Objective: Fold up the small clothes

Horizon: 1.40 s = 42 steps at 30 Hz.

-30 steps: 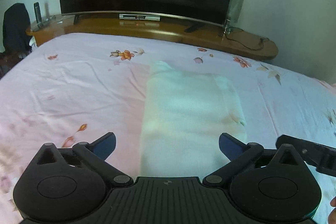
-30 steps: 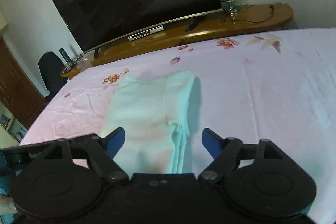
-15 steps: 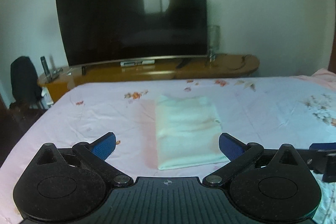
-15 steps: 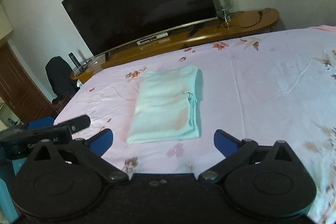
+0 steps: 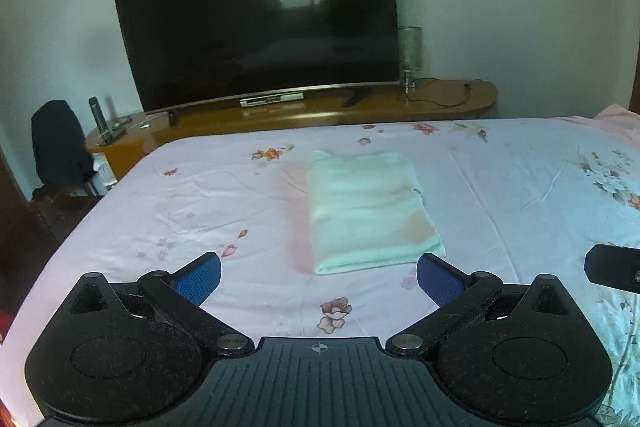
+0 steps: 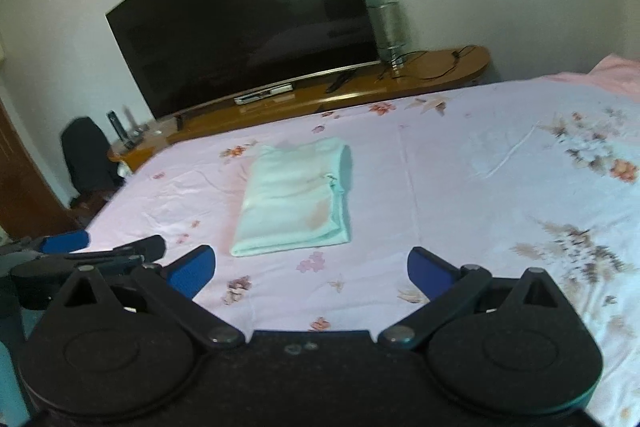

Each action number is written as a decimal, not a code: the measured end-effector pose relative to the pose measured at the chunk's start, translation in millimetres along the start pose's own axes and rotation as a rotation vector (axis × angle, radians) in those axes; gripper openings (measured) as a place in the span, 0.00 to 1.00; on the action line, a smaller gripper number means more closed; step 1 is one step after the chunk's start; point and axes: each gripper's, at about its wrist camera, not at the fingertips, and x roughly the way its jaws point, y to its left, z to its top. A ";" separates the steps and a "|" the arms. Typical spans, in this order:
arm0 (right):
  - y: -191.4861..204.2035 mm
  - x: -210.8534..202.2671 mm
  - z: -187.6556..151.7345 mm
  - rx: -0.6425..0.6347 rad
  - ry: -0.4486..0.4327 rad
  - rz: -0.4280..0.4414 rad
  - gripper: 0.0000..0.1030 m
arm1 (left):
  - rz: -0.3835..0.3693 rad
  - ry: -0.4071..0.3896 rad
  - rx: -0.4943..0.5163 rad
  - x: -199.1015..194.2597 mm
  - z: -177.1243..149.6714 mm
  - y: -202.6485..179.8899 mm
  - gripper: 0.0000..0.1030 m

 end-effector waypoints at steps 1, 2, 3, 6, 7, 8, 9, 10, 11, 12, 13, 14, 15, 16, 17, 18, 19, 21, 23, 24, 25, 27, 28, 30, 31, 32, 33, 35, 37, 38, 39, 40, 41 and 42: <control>2.7 -1.0 -1.1 -0.011 -0.004 -0.010 0.99 | -0.007 0.005 0.006 -1.0 -0.9 -0.9 1.00; 5.1 -1.5 -2.1 -0.021 -0.006 -0.016 0.99 | -0.017 0.018 0.009 0.0 -1.0 -1.3 1.00; 7.0 -1.3 -2.8 -0.027 -0.005 -0.026 0.99 | -0.025 0.029 0.008 2.4 -1.2 -2.3 1.00; 9.3 -1.7 -3.9 -0.025 -0.007 -0.042 0.99 | -0.033 0.041 0.008 2.9 -2.5 -4.0 1.00; 10.2 -1.7 -4.3 -0.027 -0.009 -0.047 1.00 | -0.034 0.044 0.011 2.9 -2.6 -4.5 1.00; 10.8 -1.4 -4.2 -0.026 -0.012 -0.054 0.99 | -0.036 0.048 0.012 2.8 -2.6 -4.3 1.00; 10.6 -1.0 -4.3 -0.025 -0.013 -0.065 0.99 | -0.041 0.056 0.010 3.7 -2.0 -3.9 1.00; 11.0 0.3 -4.0 -0.026 -0.011 -0.071 0.99 | -0.048 0.063 0.002 4.3 -1.7 -3.1 1.00; 11.0 1.0 -3.8 -0.027 -0.010 -0.074 0.99 | -0.053 0.069 -0.007 4.8 -1.5 -2.0 1.00; 11.3 1.7 -3.8 -0.029 -0.014 -0.077 0.99 | -0.057 0.075 -0.015 5.7 -1.5 -0.7 1.00; 11.7 2.3 -3.9 -0.033 -0.019 -0.086 0.99 | -0.059 0.082 -0.024 6.3 -1.5 0.4 1.00; 11.3 1.4 -4.3 -0.037 -0.021 -0.096 0.99 | -0.059 0.086 -0.030 6.8 -2.3 1.3 1.00; 11.9 2.3 -4.2 -0.042 -0.022 -0.109 0.99 | -0.060 0.090 -0.034 7.2 -2.7 1.9 1.00; 12.4 2.3 -4.3 -0.046 -0.023 -0.114 0.99 | -0.058 0.092 -0.035 7.5 -3.4 2.3 1.00; 12.5 2.9 -3.9 -0.048 -0.024 -0.117 0.99 | -0.054 0.093 -0.035 7.9 -4.2 2.5 1.00; 12.9 4.0 -3.7 -0.048 -0.025 -0.120 0.99 | -0.050 0.096 -0.036 8.7 -4.4 3.3 1.00; 13.3 4.4 -3.8 -0.049 -0.026 -0.120 0.99 | -0.048 0.100 -0.039 9.3 -4.9 4.0 1.00; 13.2 6.0 -3.2 -0.050 -0.021 -0.125 0.99 | -0.048 0.110 -0.052 10.8 -5.3 6.3 1.00; 13.4 8.1 -2.2 -0.051 -0.023 -0.130 0.99 | -0.044 0.118 -0.064 11.6 -5.4 8.5 1.00; 13.8 8.8 -1.8 -0.053 -0.023 -0.136 0.99 | -0.043 0.121 -0.070 11.8 -5.4 10.5 1.00; 13.7 9.7 -1.3 -0.055 -0.024 -0.140 0.99 | -0.043 0.125 -0.073 12.0 -5.8 11.5 1.00; 14.4 11.3 -0.6 -0.056 -0.022 -0.143 1.00 | -0.043 0.130 -0.080 12.6 -5.9 14.4 1.00; 14.5 12.3 -0.2 -0.058 -0.019 -0.141 1.00 | -0.041 0.131 -0.082 12.7 -6.2 15.2 1.00; 15.7 14.6 0.1 -0.063 -0.015 -0.139 0.99 | -0.035 0.131 -0.083 13.5 -6.3 16.6 1.00; 16.7 16.0 -0.1 -0.067 -0.012 -0.141 1.00 | -0.032 0.133 -0.085 14.0 -6.7 17.2 1.00; 17.3 16.6 -0.2 -0.069 -0.008 -0.141 1.00 | -0.033 0.137 -0.088 15.0 -6.7 18.0 1.00; 17.7 17.6 -0.3 -0.070 -0.005 -0.139 1.00 | -0.033 0.141 -0.093 15.9 -6.8 19.3 1.00; 18.0 19.6 0.0 -0.072 0.002 -0.134 1.00 | -0.030 0.143 -0.100 17.4 -6.8 22.4 1.00; 19.3 20.3 0.2 -0.075 0.005 -0.131 1.00 | -0.025 0.143 -0.101 18.4 -6.6 24.0 1.00; 20.4 20.9 0.5 -0.076 0.007 -0.130 1.00 | -0.021 0.143 -0.100 18.9 -6.4 24.4 1.00; 21.0 21.4 0.9 -0.078 0.008 -0.129 0.99 | -0.020 0.142 -0.100 19.5 -6.0 25.2 1.00; 21.8 21.8 1.3 -0.079 0.008 -0.128 0.99 | -0.019 0.143 -0.102 20.1 -5.6 25.6 1.00; 22.2 22.3 2.0 -0.080 0.009 -0.127 1.00 | -0.019 0.143 -0.104 20.4 -5.0 26.1 1.00; 22.8 22.8 2.4 -0.081 0.009 -0.126 1.00 | -0.020 0.143 -0.106 21.0 -4.7 26.7 1.00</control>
